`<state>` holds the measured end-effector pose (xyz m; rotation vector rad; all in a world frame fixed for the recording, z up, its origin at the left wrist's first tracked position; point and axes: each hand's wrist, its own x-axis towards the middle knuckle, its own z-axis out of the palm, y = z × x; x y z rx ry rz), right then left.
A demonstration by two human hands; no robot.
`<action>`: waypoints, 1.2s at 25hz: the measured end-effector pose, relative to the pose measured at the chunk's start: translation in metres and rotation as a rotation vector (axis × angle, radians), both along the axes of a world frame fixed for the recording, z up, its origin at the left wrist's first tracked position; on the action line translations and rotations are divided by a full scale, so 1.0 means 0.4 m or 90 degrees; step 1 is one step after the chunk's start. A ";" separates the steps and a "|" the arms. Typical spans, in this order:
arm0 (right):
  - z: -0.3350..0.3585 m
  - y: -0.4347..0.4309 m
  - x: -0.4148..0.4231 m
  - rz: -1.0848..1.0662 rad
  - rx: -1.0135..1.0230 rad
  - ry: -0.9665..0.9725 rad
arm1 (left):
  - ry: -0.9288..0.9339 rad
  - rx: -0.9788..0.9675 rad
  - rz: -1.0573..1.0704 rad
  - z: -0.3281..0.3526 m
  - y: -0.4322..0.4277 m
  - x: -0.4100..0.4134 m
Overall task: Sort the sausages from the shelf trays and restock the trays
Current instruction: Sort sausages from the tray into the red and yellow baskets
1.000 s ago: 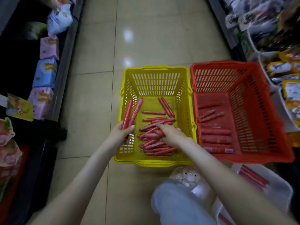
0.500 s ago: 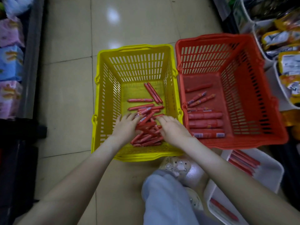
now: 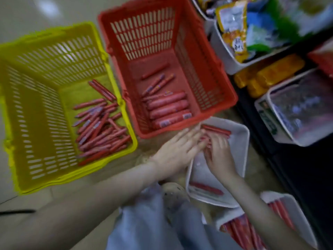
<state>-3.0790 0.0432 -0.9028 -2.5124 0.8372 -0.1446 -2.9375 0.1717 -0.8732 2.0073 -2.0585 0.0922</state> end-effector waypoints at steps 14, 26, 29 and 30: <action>-0.350 0.003 -0.227 0.222 -0.154 0.367 | -0.028 0.259 -0.040 -0.332 -0.021 -0.048; -0.364 -0.155 -0.003 0.030 -0.205 0.466 | 0.014 0.247 0.025 -0.327 -0.061 -0.022; -0.348 -0.178 0.009 -0.009 -0.078 0.449 | 0.050 0.227 0.020 -0.300 -0.067 -0.027; -0.331 -0.178 0.001 -0.062 0.000 0.419 | 0.064 0.211 0.023 -0.281 -0.071 -0.028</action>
